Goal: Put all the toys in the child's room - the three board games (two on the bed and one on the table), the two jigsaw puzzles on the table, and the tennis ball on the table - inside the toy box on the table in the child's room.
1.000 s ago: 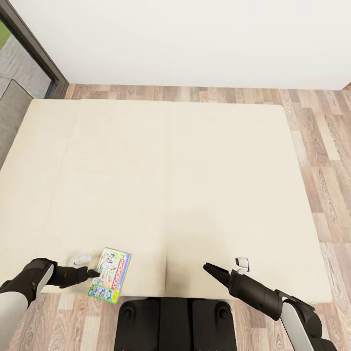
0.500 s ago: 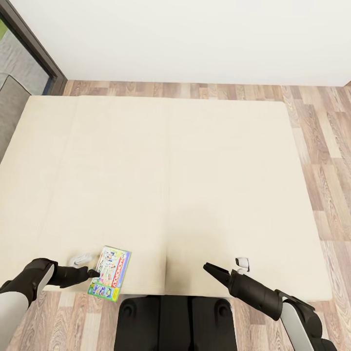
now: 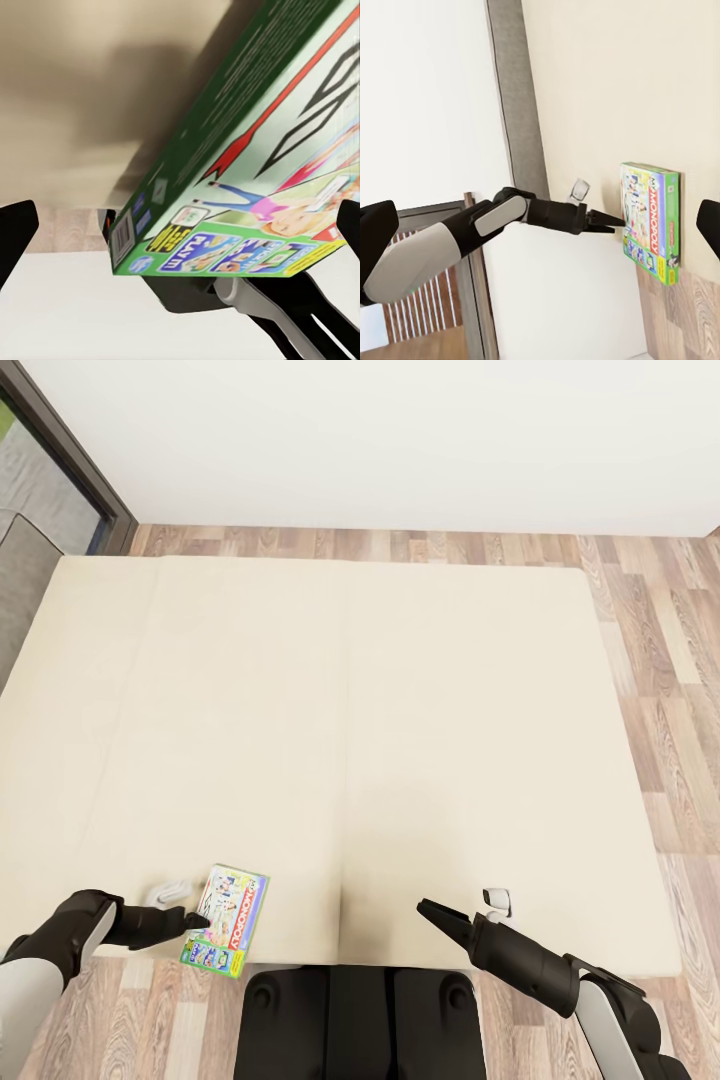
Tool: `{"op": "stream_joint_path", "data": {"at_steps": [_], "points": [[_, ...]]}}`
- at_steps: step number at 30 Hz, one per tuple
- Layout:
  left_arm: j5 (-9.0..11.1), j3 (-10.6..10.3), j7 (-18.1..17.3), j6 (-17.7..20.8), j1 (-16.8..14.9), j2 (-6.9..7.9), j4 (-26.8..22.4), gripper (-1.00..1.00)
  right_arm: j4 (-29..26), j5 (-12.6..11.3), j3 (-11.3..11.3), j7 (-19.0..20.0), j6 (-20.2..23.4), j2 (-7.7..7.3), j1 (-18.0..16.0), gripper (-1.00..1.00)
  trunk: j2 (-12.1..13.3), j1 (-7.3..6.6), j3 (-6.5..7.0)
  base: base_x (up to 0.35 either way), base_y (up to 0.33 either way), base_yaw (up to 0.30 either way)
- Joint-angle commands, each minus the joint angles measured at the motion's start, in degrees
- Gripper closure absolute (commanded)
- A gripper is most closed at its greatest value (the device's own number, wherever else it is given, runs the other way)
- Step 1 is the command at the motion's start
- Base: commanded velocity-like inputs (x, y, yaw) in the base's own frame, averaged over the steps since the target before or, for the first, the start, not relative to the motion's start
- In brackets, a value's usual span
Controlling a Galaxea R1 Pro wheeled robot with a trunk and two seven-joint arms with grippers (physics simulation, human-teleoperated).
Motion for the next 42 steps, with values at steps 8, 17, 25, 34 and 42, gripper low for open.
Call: {"op": "stream_joint_path", "data": {"at_steps": [8, 17, 25, 34, 42], "points": [[-0.47, 0.22, -0.42, 0.28, -0.02, -0.52, -0.04, -1.00, -0.01, -0.18, -0.03, -0.01, 0.32, -0.07, -0.02, -1.00, -0.09, 0.03, -0.42, 0.000, 0.000, 0.000], [-0.63, 0.06, -0.45, 0.27, -0.02, -1.44, -0.04, -1.00, -0.01, -0.18, -0.03, 0.06, 0.32, -0.08, -0.02, -1.00, -0.09, 0.03, -0.91, 0.000, 0.000, 0.000], [-0.67, 0.03, -0.48, 0.21, -0.02, -1.83, -0.04, -1.00, -0.01, -0.18, -0.03, 0.07, 0.32, -0.02, -0.02, -1.00, -0.09, 0.03, -0.95, 0.000, 0.000, 0.000], [-0.65, 0.03, -0.58, 0.10, -0.02, -2.55, -0.04, -1.00, -0.01, -0.18, -0.03, 0.07, 0.32, -0.06, -0.02, -1.00, -0.09, 0.03, -0.95, 0.000, 0.000, 0.000], [-0.63, 0.03, -0.74, 0.09, -0.02, -3.83, -0.04, -1.00, -0.01, -0.18, -0.03, 0.07, 0.32, -0.02, -0.02, -1.00, -0.09, 0.03, -0.95, 0.000, 0.000, 0.000]]}}
